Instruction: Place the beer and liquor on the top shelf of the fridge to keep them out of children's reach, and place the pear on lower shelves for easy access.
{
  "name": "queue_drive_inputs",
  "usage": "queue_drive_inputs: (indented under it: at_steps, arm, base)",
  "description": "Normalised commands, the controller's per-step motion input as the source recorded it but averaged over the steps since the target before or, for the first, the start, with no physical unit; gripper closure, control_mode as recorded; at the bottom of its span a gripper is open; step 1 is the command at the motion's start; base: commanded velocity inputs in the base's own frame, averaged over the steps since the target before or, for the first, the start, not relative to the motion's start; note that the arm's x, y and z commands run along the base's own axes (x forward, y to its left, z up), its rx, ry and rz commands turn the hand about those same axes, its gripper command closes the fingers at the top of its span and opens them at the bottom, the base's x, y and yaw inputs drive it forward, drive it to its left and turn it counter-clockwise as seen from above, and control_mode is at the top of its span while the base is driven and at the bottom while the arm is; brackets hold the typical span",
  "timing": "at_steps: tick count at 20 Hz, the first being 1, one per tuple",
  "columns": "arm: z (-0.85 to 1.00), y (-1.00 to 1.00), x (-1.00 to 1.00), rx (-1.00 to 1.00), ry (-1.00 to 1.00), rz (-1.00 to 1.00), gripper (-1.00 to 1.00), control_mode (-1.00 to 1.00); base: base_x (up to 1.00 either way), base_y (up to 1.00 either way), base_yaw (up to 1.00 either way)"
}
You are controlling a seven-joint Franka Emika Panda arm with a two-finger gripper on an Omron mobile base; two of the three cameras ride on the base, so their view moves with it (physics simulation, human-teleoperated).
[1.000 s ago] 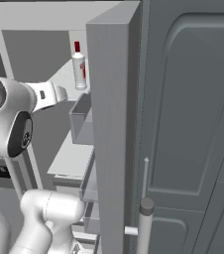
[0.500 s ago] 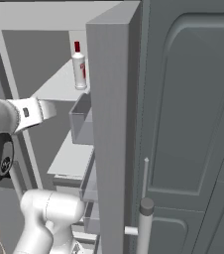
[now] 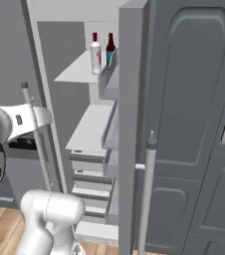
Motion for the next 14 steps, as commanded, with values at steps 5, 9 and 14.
queue_drive_inputs:
  at_steps: [5,9,14]
  arm:
    - [0.00,0.00,0.00,0.00,0.00,0.00,-1.00,1.00]
    - [0.00,0.00,0.00,0.00,0.00,0.00,-1.00,1.00]
    - [0.00,0.00,0.00,0.00,0.00,0.00,-1.00,1.00]
  base:
    - [-0.63,0.74,0.30]
    - [-0.16,1.00,0.36]
    - [0.02,1.00,0.27]
